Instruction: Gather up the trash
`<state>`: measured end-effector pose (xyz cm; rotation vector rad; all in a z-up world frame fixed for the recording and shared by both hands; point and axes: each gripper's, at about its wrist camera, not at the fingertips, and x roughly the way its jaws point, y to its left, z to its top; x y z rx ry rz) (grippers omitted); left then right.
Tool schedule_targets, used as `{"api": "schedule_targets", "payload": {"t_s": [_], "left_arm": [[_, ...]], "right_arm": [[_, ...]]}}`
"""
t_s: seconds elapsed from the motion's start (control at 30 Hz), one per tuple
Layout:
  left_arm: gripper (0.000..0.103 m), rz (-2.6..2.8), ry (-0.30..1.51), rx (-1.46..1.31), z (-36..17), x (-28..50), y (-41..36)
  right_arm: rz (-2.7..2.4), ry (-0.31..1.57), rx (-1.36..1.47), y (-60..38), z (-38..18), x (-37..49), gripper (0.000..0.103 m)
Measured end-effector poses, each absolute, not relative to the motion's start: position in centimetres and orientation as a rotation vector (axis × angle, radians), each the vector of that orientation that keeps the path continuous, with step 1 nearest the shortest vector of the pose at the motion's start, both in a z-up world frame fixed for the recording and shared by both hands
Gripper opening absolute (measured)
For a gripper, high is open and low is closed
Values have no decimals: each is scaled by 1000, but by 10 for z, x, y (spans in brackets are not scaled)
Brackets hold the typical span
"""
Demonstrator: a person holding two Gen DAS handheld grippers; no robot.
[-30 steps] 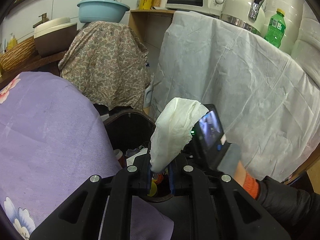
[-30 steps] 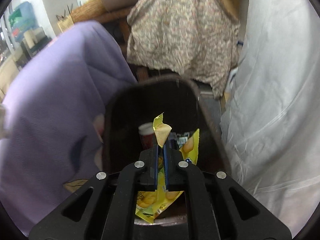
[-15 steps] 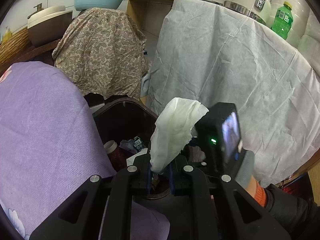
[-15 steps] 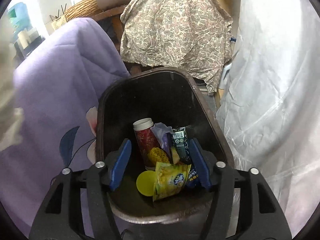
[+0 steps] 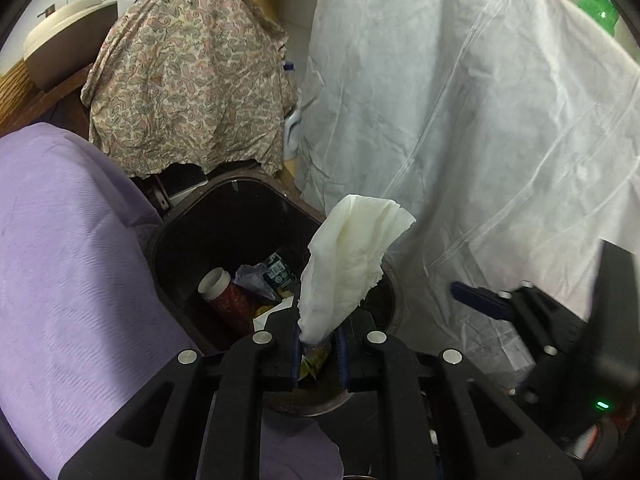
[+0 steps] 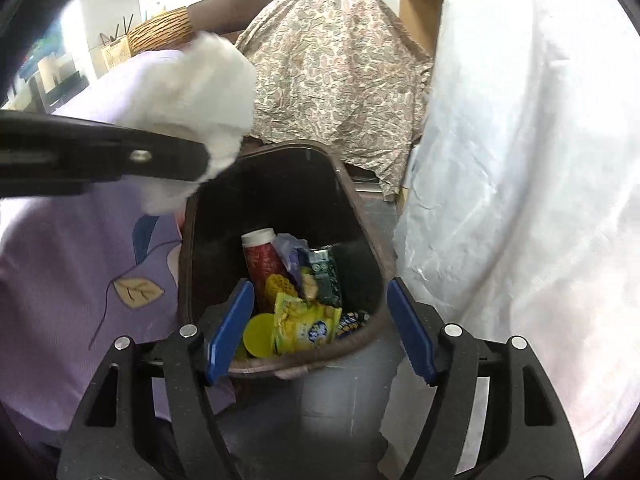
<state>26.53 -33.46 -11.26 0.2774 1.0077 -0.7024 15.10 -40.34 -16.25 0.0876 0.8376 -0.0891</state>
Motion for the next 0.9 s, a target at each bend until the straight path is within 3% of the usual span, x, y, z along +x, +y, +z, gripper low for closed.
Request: {"api": "schedule_targets", "payload": {"t_s": [0.07, 0.13, 0.2, 0.33, 0.6, 0.7, 0.9], "left_arm": [[29, -704, 1021, 283, -117, 266, -339], [49, -694, 1008, 302, -117, 263, -341], [63, -685, 980, 313, -115, 260, -342], [82, -672, 949, 291, -107, 257, -338], [92, -669, 858, 192, -77, 236, -305], [97, -666, 796, 172, -64, 222, -287], [97, -638, 716, 119, -44, 193, -238]], "right_arm": [[-93, 832, 101, -407, -161, 143, 71], [-95, 827, 119, -410, -158, 137, 72], [-99, 824, 127, -413, -156, 132, 72], [-104, 822, 135, -411, -155, 126, 73], [-124, 818, 130, -404, -153, 120, 74], [-133, 805, 124, -403, -149, 116, 82], [-153, 789, 114, -391, -138, 109, 84]]}}
